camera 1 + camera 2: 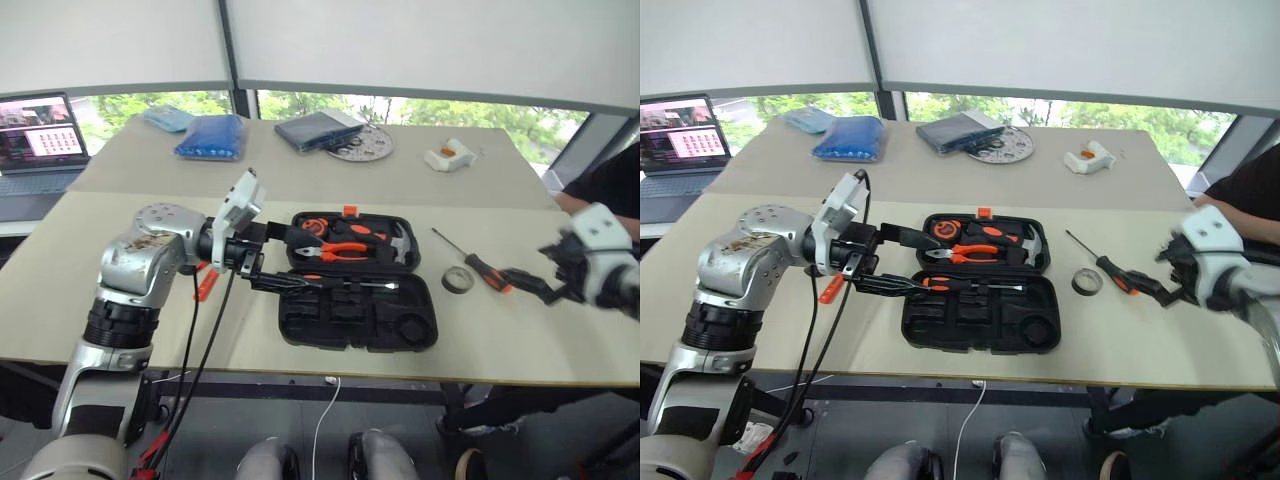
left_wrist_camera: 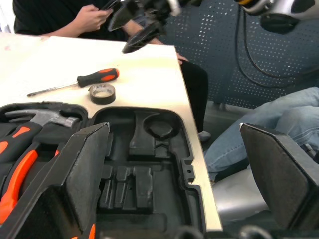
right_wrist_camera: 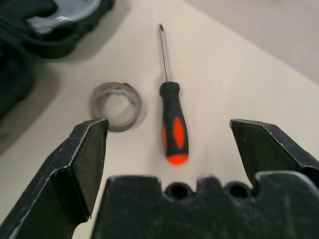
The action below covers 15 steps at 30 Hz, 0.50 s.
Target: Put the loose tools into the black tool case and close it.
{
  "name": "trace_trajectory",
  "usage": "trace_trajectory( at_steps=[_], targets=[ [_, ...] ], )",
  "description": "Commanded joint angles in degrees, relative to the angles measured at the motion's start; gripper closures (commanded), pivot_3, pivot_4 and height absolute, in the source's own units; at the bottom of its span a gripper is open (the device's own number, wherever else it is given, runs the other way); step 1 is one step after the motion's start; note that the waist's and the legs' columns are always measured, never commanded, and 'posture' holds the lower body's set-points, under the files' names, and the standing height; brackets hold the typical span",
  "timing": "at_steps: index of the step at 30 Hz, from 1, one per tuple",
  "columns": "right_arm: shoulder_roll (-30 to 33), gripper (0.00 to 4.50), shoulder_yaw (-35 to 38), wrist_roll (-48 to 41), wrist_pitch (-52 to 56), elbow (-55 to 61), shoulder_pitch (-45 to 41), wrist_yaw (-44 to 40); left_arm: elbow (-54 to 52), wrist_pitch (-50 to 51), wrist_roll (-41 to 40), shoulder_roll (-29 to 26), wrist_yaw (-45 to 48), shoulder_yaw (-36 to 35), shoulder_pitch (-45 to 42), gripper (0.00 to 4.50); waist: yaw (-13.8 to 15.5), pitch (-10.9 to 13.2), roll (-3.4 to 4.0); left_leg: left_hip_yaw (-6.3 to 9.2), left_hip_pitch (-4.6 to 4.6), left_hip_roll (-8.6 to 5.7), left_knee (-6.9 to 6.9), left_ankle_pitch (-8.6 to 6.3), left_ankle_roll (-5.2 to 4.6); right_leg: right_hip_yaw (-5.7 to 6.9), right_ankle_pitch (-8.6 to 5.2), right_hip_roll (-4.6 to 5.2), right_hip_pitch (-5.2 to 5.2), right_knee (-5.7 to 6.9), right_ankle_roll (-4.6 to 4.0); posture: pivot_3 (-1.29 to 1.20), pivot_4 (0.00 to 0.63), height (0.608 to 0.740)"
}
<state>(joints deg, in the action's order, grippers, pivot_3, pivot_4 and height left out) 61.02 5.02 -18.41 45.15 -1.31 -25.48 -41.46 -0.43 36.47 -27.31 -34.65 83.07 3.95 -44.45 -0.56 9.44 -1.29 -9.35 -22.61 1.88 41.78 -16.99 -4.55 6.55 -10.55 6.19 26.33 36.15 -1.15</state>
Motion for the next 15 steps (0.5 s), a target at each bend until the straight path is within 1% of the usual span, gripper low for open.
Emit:
trace_trajectory(
  at_steps=[1, 4, 6, 9, 12, 13, 15],
  targets=[
    [-0.61, 0.0, -9.93, 8.91, -1.32, -12.81, -10.26, -2.44, -2.98, -0.34, -1.92, -0.36, -1.61, -0.85, -0.42, 0.01, -0.03, 0.01, 0.02, 0.0, -0.01, 0.0, 0.0, 0.0, 0.0, 0.03, 0.0, -0.02, 0.01, -0.02, 0.0, 0.0, 0.15, 0.718],
    [-3.93, 0.0, -15.44, 12.97, -2.29, -27.3, -18.83, -5.92, -3.79, -0.3, -2.39, -0.64, -3.13, -1.35, 0.16, 0.01, -0.05, 0.01, 0.04, -0.03, -0.12, -0.01, -0.01, 0.0, 0.01, 0.4, -0.02, 0.02, 0.02, -0.08, 0.0, 0.0, 0.15, 0.718],
    [-5.13, 0.0, -17.73, 15.03, -4.6, -34.5, -22.03, -8.89, -4.18, -0.47, -2.53, -0.96, -3.96, -1.43, 0.62, 0.01, -0.04, 0.01, 0.04, -0.04, -0.17, -0.03, 0.0, 0.0, 0.0, 0.49, -0.05, 0.05, 0.01, -0.1, 0.07, 0.0, 0.15, 0.718],
    [-6.29, 0.0, -19.85, 16.88, -7.13, -41.55, -25.07, -14.23, -4.64, -0.87, -2.63, -1.55, -4.75, -1.43, 1.06, 0.01, -0.02, 0.05, 0.12, -0.04, -0.23, -0.04, 0.0, 0.0, 0.0, 0.52, -0.08, 0.13, 0.01, -0.08, 0.13, 0.0, 0.15, 0.718],
    [-7.86, 0.0, -20.74, 19.41, -11.36, -47.28, -27.73, -15.25, -4.69, -1.08, -2.77, -1.95, -5.68, -1.56, 1.21, 0.01, -0.31, 0.07, 0.17, -0.07, -0.19, -0.03, 0.0, 0.0, 0.01, 0.55, -0.09, 0.13, 0.01, -0.05, 0.14, 0.0, 0.15, 0.718],
    [-8.43, 0.52, -20.52, 20.0, -12.52, -49.06, -28.56, -14.88, -4.7, -1.12, -2.79, -2.01, -5.98, -1.58, 1.23, 0.0, -0.39, 0.07, 0.18, -0.08, -0.19, -0.04, 0.0, 0.01, 0.02, 0.56, -0.09, 0.13, 0.02, -0.05, 0.14, 0.0, 0.15, 0.718],
    [-9.23, 0.98, -20.02, 20.81, -14.25, -51.85, -29.84, -14.63, -4.78, -1.19, -2.89, -2.16, -6.25, -1.51, 1.29, 0.0, -0.5, 0.07, 0.2, -0.1, -0.14, -0.03, 0.0, 0.03, 0.06, 0.55, -0.09, 0.13, 0.0, -0.02, 0.14, 0.0, 0.15, 0.718]
  ],
)
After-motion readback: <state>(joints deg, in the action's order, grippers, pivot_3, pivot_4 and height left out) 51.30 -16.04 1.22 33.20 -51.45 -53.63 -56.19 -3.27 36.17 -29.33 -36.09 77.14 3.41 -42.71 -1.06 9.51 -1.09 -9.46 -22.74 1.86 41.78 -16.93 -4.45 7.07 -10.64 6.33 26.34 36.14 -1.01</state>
